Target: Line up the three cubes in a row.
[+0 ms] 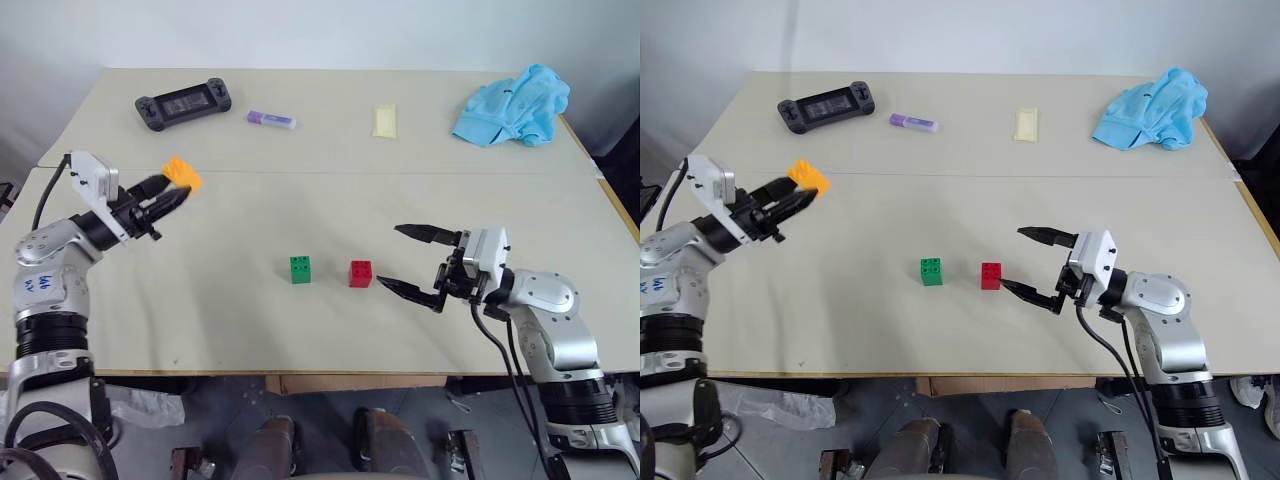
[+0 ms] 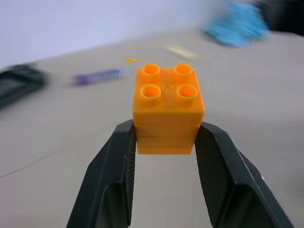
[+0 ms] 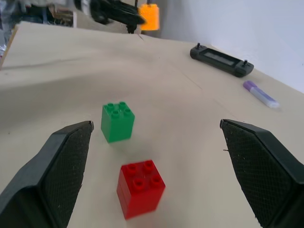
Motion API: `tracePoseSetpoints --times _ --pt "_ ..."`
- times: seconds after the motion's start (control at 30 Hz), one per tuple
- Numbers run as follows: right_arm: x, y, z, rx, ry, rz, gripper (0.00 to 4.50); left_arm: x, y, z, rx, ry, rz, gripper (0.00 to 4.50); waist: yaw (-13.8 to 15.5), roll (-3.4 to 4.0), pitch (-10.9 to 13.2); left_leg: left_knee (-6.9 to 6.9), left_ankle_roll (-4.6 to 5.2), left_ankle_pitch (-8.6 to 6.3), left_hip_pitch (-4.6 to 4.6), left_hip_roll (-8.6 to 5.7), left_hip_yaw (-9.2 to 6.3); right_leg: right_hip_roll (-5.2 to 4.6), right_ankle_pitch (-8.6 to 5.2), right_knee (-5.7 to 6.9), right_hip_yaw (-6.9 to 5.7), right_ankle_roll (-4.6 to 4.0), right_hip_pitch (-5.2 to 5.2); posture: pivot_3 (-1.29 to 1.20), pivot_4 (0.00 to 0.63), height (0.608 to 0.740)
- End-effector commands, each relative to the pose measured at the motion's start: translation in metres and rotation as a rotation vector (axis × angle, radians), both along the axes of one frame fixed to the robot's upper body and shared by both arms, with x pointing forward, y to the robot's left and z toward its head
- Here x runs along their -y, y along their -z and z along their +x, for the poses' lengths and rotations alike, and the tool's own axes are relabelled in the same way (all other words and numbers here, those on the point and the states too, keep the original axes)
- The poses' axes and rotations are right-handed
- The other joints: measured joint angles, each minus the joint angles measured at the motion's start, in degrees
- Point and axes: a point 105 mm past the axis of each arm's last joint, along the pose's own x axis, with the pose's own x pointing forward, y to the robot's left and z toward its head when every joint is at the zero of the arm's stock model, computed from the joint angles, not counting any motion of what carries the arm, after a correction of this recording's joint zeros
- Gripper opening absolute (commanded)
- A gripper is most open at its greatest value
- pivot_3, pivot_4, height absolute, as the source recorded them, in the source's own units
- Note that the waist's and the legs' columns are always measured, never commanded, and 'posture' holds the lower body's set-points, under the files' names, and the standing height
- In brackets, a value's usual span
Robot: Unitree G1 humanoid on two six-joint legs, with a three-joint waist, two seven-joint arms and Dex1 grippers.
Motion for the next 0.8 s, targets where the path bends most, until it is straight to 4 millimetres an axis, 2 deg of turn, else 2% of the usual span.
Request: tracePoseSetpoints --times 0.03,0.17,0.27,0.37,0.6,0.8 --pt "0.006 -0.008 -0.004 0.035 0.004 0.007 4.50 0.020 0.014 -0.015 -0.001 0.231 0.166 1.45 0.1 0.00 0.0 0.01 0.02 0.01 0.00 -0.01 0.00 0.02 0.00 0.01 -0.01 0.00 0.00 0.00 0.150 0.740" --pt "0.012 -0.010 -0.004 0.039 0.039 0.022 4.50 0.037 0.034 -0.020 -0.035 0.379 0.257 1.45 0.0 0.00 0.0 0.01 0.04 0.01 -0.02 0.00 0.03 0.05 0.00 0.03 0.00 0.00 -0.03 0.00 0.150 0.740" --pt "0.014 -0.004 -0.011 0.023 0.028 0.009 4.50 0.050 0.056 -0.019 -0.074 0.474 0.357 1.45 0.1 0.00 0.0 0.01 0.07 0.02 -0.03 -0.03 0.05 0.09 0.00 0.04 -0.09 0.00 -0.03 0.00 0.150 0.740" --pt "0.018 -0.003 -0.020 -0.018 0.008 0.061 4.50 0.058 0.065 -0.018 -0.103 0.540 0.371 1.45 0.1 -0.01 0.0 0.01 0.13 0.01 -0.04 -0.05 0.09 0.11 0.00 0.05 -0.11 0.01 -0.04 0.00 0.150 0.740" --pt "0.014 0.009 -0.030 -0.066 -0.013 0.031 4.50 0.066 0.074 -0.006 -0.095 0.519 0.396 1.45 -0.1 -0.01 0.0 0.01 0.16 0.03 -0.05 -0.02 0.14 0.14 0.01 0.08 -0.09 0.02 -0.08 0.00 0.150 0.740" --pt "0.012 0.010 -0.033 -0.071 -0.008 0.028 4.50 0.071 0.080 -0.010 -0.122 0.584 0.414 1.45 0.1 -0.01 0.0 0.02 0.19 0.03 -0.06 -0.04 0.17 0.12 0.01 0.10 -0.07 0.03 -0.09 0.00 0.150 0.740"
